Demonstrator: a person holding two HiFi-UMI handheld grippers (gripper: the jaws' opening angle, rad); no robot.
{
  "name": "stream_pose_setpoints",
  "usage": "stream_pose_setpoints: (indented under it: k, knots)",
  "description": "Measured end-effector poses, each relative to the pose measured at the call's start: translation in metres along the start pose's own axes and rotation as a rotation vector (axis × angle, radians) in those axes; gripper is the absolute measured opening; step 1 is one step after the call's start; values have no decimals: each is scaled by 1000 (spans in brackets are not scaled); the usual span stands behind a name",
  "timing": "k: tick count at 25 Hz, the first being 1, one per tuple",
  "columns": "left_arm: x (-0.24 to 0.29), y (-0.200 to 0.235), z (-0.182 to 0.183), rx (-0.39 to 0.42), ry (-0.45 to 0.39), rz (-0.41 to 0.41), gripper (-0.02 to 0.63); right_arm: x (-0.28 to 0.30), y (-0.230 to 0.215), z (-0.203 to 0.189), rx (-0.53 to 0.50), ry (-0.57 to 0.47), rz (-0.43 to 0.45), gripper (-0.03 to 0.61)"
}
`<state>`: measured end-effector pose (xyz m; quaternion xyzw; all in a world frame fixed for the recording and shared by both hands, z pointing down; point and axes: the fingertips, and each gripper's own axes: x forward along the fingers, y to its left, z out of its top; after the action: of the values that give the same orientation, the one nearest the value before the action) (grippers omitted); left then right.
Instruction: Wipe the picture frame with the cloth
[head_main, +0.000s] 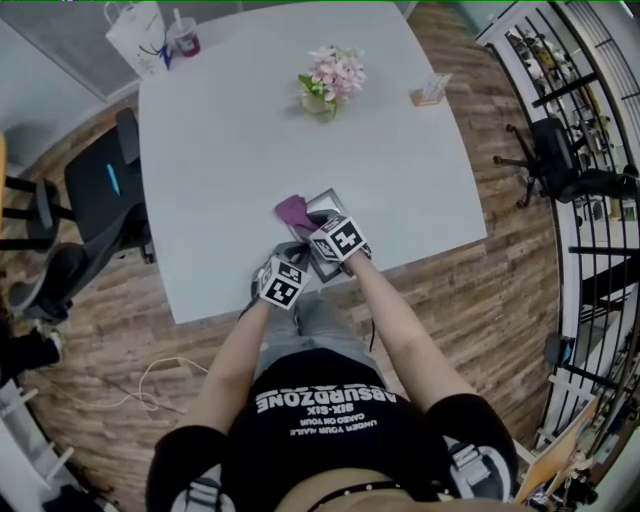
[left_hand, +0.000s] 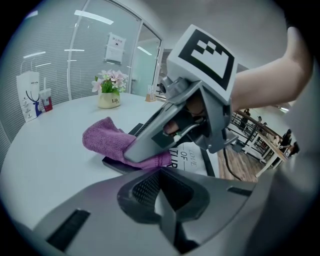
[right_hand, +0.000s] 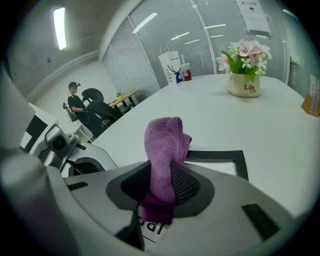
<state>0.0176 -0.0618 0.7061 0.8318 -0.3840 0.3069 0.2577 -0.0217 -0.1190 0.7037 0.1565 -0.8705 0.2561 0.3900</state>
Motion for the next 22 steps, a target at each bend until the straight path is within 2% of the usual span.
stream_pose_setpoints:
  k: [10,14,22]
  knots:
    - [-2,-1,-3,-24,4,-12,15,-10,7,-17,7,28,75,126]
    - [-1,0,0,-6,-15,-1,15,-17,7,-26,9,36,75,126]
    - [-1,-1,-2,-18,-13,5,15,-28,11,-46,100,24,96,123]
